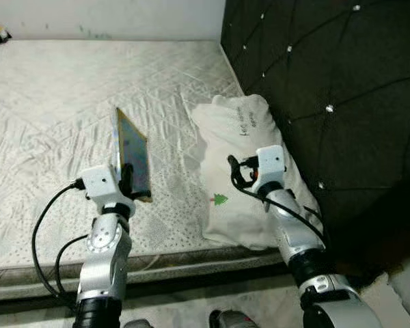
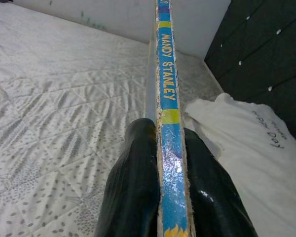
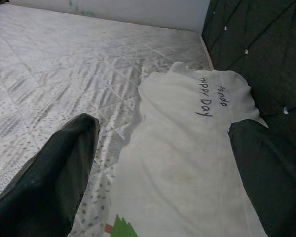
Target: Clean up the room
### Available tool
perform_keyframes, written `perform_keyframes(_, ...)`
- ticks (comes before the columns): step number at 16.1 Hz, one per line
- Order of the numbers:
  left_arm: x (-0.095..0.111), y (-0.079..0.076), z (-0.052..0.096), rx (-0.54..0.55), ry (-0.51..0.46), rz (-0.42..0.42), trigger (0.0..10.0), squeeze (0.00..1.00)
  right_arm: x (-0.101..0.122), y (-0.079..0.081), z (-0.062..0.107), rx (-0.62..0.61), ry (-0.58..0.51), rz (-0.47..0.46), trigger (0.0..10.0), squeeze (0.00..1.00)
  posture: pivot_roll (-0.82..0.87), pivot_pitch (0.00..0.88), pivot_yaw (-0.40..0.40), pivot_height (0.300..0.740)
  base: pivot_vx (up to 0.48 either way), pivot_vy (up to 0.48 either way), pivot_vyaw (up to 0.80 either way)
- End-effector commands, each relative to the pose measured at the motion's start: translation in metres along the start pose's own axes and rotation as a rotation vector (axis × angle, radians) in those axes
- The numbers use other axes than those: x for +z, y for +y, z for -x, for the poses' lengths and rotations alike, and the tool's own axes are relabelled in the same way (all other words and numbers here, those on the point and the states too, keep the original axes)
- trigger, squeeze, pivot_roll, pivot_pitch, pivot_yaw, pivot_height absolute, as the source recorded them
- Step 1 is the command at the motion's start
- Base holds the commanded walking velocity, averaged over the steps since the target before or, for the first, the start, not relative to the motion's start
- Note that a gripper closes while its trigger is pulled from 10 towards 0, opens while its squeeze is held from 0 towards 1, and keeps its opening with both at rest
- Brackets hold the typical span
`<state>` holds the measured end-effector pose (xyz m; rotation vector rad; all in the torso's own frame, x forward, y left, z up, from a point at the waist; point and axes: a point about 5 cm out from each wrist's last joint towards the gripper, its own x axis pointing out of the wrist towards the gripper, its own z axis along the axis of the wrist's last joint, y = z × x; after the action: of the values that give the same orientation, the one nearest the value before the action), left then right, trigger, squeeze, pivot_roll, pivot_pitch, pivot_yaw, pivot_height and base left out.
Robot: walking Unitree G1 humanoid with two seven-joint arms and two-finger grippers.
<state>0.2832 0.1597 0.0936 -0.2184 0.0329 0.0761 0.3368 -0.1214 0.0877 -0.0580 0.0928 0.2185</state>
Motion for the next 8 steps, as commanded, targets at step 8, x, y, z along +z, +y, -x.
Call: perform_keyframes(8, 0.0075, -0.0046, 0.0000, -0.027, -0.014, 0.007, 10.0, 0.00, 0.0053, -0.0001, 0.0005, 0.013, -0.024, -0.016, 10.0, 0.00, 0.04, 0.083, -0.030, 0.740, 0.000, 0.000, 0.00)
